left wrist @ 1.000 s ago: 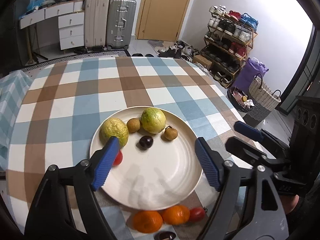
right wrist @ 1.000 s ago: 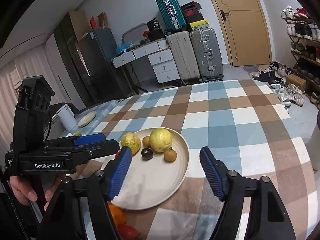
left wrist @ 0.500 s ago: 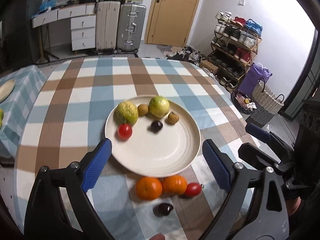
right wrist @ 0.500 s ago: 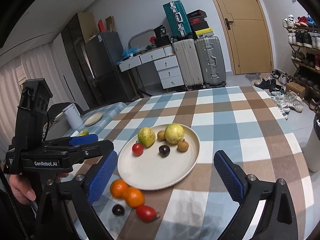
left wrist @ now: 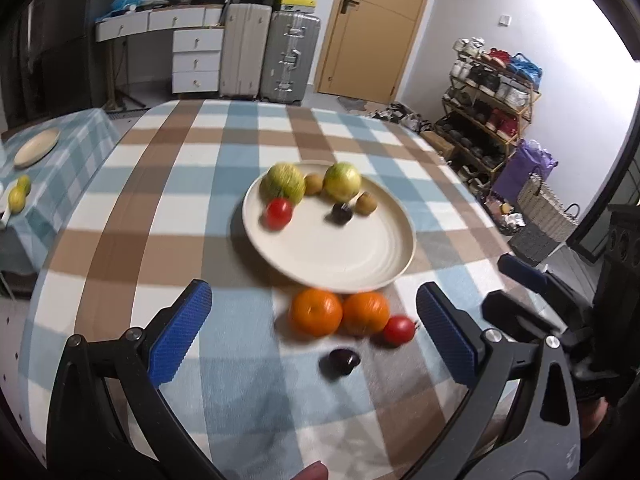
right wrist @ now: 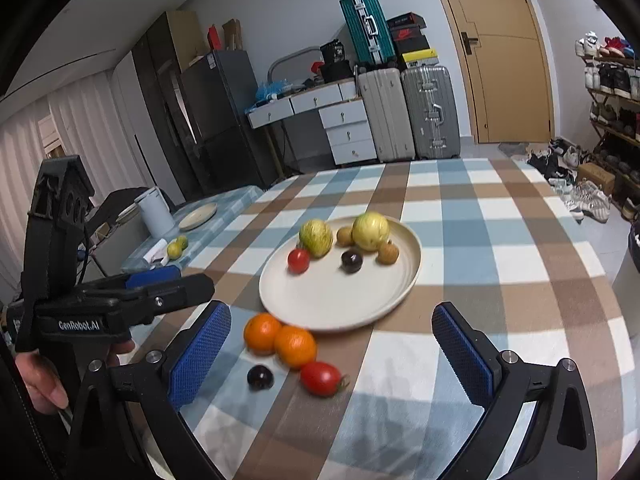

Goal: Organize fruits
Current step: 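Grasp the red tomato with the right tool while the left tool reaches the second plum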

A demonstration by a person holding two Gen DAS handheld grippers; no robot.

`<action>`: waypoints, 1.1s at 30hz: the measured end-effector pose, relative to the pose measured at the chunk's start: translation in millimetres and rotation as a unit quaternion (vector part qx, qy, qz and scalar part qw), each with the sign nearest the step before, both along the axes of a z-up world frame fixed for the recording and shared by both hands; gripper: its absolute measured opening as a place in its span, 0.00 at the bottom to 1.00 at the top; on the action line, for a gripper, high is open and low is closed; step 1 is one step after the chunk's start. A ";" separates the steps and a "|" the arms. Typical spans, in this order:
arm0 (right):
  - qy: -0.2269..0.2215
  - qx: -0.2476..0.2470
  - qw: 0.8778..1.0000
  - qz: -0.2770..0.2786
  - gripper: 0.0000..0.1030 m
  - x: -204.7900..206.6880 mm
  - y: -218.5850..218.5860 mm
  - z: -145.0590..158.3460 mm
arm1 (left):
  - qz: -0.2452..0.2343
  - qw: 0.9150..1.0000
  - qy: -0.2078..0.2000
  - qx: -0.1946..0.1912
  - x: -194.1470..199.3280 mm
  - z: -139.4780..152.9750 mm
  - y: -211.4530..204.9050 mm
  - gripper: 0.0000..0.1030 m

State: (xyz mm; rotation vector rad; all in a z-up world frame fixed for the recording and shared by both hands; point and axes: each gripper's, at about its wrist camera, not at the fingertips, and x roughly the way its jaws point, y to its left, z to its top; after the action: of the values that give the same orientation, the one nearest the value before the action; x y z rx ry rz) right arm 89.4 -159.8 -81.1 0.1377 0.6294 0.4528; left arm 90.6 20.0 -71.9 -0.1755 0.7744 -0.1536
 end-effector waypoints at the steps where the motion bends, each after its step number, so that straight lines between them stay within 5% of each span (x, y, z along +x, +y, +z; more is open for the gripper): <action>1: 0.003 0.003 1.000 0.004 1.00 -1.5 0.4 -2.3 | 0.001 1.000 0.006 0.001 -3.2 -6.0 0.5 0.99; 15: 0.063 0.000 0.998 0.016 0.99 -4.7 11.9 -49.3 | 0.022 0.998 0.056 -0.005 -14.7 -63.8 18.4 0.99; 29: 0.105 -0.023 0.994 0.037 0.59 11.7 30.4 -64.1 | 0.012 0.997 0.081 -0.011 0.7 -78.8 15.8 0.99; 33: 0.114 -0.024 0.992 0.039 0.55 14.2 30.9 -68.3 | 0.011 0.996 0.085 -0.012 3.8 -80.6 16.5 0.99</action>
State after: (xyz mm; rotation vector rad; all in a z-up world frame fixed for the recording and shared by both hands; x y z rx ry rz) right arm 103.6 -129.0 -149.4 0.1211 0.8718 0.5008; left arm 94.5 36.5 -152.6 -0.2221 0.9394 -0.1279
